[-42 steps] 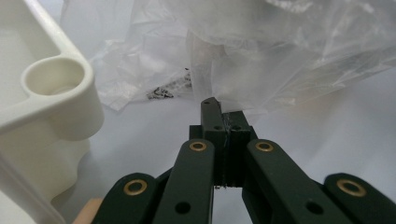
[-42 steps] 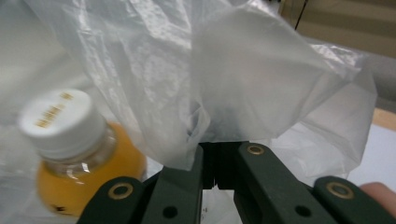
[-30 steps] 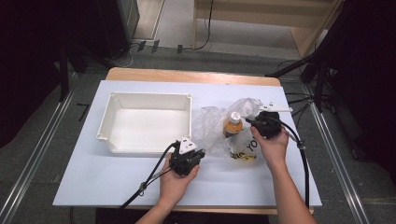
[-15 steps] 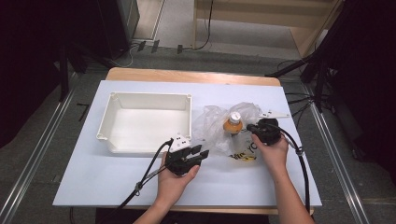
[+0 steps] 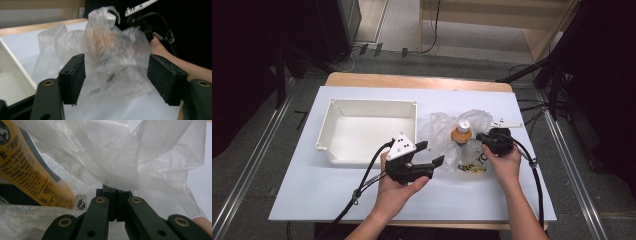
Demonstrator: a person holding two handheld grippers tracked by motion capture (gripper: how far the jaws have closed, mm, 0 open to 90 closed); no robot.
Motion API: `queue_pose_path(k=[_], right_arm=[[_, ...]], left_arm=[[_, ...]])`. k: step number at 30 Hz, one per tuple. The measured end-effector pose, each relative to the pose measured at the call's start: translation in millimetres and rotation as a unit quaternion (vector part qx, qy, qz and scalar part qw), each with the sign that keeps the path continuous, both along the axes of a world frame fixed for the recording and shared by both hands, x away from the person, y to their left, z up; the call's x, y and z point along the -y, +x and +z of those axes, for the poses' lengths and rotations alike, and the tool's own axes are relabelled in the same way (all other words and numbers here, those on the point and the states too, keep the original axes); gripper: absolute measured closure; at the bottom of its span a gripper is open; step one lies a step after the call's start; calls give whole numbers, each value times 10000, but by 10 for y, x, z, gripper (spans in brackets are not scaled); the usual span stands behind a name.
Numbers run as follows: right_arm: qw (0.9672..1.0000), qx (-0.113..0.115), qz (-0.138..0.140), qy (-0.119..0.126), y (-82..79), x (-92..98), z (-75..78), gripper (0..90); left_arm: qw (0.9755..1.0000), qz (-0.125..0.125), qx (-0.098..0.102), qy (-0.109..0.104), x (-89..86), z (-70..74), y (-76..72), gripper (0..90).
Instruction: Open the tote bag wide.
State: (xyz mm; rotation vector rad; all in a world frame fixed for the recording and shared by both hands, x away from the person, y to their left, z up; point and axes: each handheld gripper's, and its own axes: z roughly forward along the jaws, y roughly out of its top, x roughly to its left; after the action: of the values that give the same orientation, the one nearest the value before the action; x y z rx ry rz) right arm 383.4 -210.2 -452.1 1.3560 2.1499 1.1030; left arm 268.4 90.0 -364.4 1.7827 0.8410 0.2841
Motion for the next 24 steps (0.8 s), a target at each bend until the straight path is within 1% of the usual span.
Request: queue_pose_path(k=[1, 2, 4, 5, 6, 7, 8, 9, 10, 11, 12, 13, 14, 15, 16, 17, 19, 20, 21, 22, 24], right_arm=[[10000, 15, 14, 20, -4, -2, 2, 900], [10000, 15, 14, 20, -4, -2, 2, 900], [10000, 31, 37, 41, -14, -6, 10, 900], [10000, 50, 45, 44, -16, -7, 11, 900], [10000, 50, 45, 44, -16, -7, 11, 900], [9999, 64, 67, 52, -26, -7, 15, 900], [9999, 76, 84, 37, -31, -5, 17, 900], [9999, 76, 84, 37, -31, -5, 17, 900], [9999, 81, 97, 37, -42, 0, 22, 900], [9999, 81, 110, 29, -46, 5, 25, 900], [9999, 81, 110, 29, -46, 5, 25, 900], [9999, 86, 113, 29, -50, 12, 27, 900], [9999, 93, 108, 22, -54, 20, 31, 900], [9999, 117, 106, 26, -61, 42, 43, 900], [9998, 131, 103, 57, -67, 52, 50, 900], [9998, 147, 116, 48, -73, 66, 59, 900], [9998, 159, 105, 83, -89, 84, 72, 900], [9997, 185, 104, 87, -94, 94, 74, 900], [9997, 196, 101, 84, -99, 105, 75, 900], [9997, 196, 101, 84, -99, 105, 75, 900], [9997, 200, 85, 92, -112, 130, 69, 900]], left_arm=[[10000, -33, -27, 85, 53, 11, 60, 267], [10000, -33, -27, 85, 53, 11, 60, 260], [9998, -8, -75, 175, 119, -10, 126, 256], [9993, 102, -120, 341, 198, -44, 196, 257], [9993, 102, -120, 341, 198, -44, 196, 265], [9983, 336, -110, 467, 245, -73, 256, 308], [9978, 437, -71, 503, 256, -84, 275, 398], [9978, 437, -71, 503, 256, -84, 275, 512], [9970, 494, -122, 579, 271, -103, 335, 607], [9968, 490, -190, 599, 271, -115, 369, 703], [9968, 490, -190, 599, 271, -115, 369, 778], [9963, 516, -250, 638, 272, -133, 400, 778], [9957, 556, -291, 687, 274, -155, 425, 892], [9944, 627, -325, 791, 280, -207, 450, 900], [9939, 642, -363, 815, 288, -239, 457, 900], [9939, 642, -363, 815, 288, -239, 457, 900], [9929, 656, -438, 889, 303, -312, 458, 900], [9925, 659, -469, 912, 312, -352, 452, 900], [9914, 635, -532, 1009, 323, -430, 436, 900], [9914, 635, -532, 1009, 323, -430, 436, 900], [9903, 645, -553, 1098, 341, -509, 418, 900]])
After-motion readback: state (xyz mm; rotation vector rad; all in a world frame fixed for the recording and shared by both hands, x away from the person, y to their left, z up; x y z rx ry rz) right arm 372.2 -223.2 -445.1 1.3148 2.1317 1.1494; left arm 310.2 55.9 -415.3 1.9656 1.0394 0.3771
